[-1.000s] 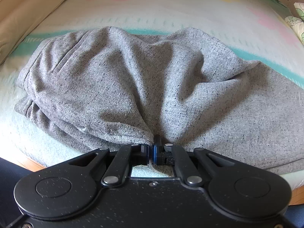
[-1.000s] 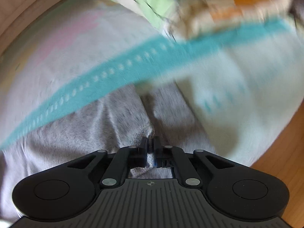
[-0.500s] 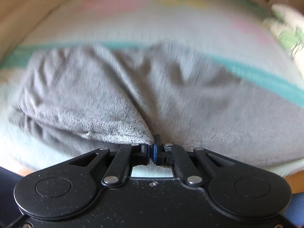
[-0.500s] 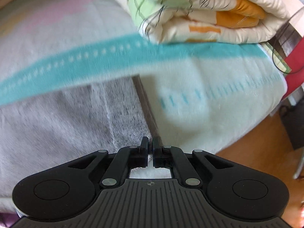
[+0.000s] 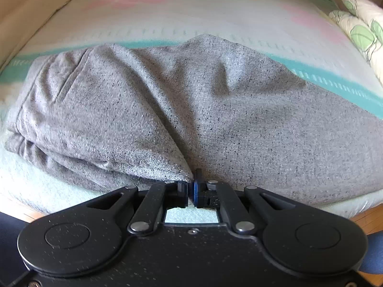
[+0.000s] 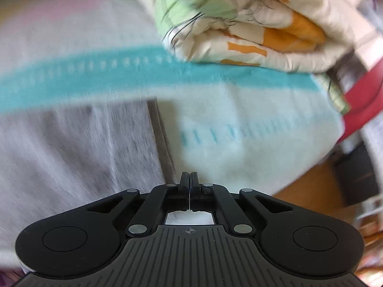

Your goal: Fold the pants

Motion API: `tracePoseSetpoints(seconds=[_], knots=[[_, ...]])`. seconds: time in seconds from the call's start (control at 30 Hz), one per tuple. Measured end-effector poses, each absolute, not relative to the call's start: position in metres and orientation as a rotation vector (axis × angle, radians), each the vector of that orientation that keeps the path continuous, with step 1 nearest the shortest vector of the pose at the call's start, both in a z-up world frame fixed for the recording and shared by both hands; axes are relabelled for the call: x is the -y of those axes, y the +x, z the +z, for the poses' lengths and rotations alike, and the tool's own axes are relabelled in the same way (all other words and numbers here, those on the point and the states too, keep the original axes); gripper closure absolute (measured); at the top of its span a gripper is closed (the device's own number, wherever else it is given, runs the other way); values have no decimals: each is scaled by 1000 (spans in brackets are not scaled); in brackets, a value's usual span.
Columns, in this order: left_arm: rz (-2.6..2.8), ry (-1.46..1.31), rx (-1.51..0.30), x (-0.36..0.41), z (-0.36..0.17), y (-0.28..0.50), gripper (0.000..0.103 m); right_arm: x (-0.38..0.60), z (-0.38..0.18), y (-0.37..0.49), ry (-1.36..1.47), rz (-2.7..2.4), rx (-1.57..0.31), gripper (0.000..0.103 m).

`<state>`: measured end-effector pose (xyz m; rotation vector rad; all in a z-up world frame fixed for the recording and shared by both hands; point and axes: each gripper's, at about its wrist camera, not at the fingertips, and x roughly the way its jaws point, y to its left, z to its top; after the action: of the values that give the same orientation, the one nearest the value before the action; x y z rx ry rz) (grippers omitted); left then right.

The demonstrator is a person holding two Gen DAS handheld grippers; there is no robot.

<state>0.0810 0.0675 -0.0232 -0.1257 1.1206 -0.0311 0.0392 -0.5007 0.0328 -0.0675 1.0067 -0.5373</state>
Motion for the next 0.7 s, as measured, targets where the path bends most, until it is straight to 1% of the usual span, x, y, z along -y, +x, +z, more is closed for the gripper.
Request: tracePoseSetpoints(seconds=[0.07,0.23,0.3,0.4,0.57,0.7], knots=[[-32,-139,-1125,-70,-23,81,98,508,44,36,-4,-522,-937,102],[-18,-96,-1143,-64,-28,82,98,515,56,49,116,-440,-831,82],[-14,-80,-1144,-62,-30,82,98,514,54,59,141,-403,-821,81],[-11,-87,-1148,-65,-31,83,98,510,48,77,122,-368,-838,73],[-8,-84,-1150,-67,-32,85,98,507,28,99,99,-356,-896,72],[-8,-77,-1147,-65,-32,85,98,504,19,101,67,-349,-918,71]])
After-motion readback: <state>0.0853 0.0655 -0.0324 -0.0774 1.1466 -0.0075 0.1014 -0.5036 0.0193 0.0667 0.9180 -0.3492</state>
